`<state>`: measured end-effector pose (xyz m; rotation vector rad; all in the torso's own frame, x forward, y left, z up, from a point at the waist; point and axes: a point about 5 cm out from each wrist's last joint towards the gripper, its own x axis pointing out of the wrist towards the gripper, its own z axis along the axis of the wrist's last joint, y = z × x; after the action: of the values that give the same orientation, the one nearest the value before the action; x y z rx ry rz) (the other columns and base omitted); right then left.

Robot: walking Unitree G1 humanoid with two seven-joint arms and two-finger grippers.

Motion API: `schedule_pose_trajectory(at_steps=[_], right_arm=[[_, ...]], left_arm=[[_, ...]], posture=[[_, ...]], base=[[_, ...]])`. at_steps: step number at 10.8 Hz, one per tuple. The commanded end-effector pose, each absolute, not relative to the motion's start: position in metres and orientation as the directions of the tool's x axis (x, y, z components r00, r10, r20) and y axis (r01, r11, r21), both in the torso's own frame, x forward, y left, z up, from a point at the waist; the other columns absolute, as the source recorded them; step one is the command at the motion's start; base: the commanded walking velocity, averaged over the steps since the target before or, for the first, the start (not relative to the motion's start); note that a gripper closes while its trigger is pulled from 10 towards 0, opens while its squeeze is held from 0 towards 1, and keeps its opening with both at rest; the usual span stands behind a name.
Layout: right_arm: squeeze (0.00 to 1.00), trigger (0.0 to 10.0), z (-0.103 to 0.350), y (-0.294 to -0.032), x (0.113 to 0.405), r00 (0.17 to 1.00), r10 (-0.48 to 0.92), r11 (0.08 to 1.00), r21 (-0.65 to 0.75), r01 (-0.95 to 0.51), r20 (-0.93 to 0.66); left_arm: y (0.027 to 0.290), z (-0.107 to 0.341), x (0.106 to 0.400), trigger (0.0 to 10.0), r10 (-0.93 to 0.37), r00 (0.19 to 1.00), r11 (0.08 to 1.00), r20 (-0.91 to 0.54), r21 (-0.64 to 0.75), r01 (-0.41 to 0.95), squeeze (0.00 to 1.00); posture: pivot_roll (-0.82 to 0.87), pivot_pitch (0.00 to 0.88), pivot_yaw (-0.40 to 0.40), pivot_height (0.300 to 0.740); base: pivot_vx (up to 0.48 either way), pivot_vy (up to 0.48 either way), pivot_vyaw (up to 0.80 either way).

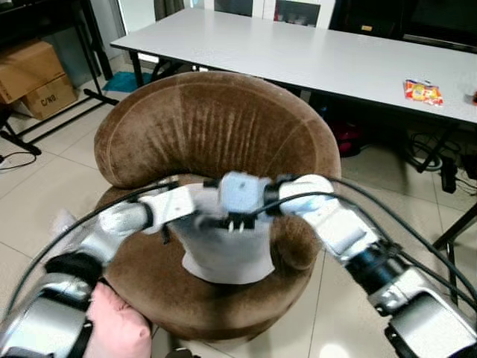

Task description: Move the pillow to the sofa from floor

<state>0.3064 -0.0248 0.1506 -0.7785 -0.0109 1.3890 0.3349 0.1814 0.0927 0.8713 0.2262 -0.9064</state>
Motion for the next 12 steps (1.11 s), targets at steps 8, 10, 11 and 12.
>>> schedule_pose_trajectory(at_steps=[8,10,11,12], right_arm=[[1.0,10.0,0.123,-0.045,0.338,0.416,0.675,-0.018,-0.577,-0.816,-0.609],[1.0,10.0,0.114,-0.059,0.339,0.399,0.635,-0.046,-0.547,-0.836,-0.662],[1.0,10.0,0.113,-0.065,0.338,0.382,0.636,-0.041,-0.523,-0.851,-0.671],[0.89,10.0,0.109,-0.073,0.336,0.365,0.62,-0.055,-0.503,-0.862,-0.694]], left_arm=[[0.148,0.083,0.323,0.0,-0.661,0.471,0.096,-0.585,0.556,0.825,0.0],[0.154,0.082,0.32,0.0,-0.652,0.467,0.09,-0.598,0.55,0.83,0.0],[0.158,0.08,0.318,0.0,-0.645,0.471,0.094,-0.602,0.549,0.83,0.0],[0.161,0.081,0.317,0.0,-0.643,0.473,0.097,-0.603,0.549,0.831,0.0]], posture=[[-0.05,0.0,-0.006,0.74],[-0.04,0.0,-0.014,0.74],[-0.04,0.0,-0.014,0.74],[-0.04,0.0,-0.016,0.74]], base=[[0.0,0.0,0.0],[0.0,0.0,0.0],[0.0,0.0,0.0],[0.0,0.0,0.0]])
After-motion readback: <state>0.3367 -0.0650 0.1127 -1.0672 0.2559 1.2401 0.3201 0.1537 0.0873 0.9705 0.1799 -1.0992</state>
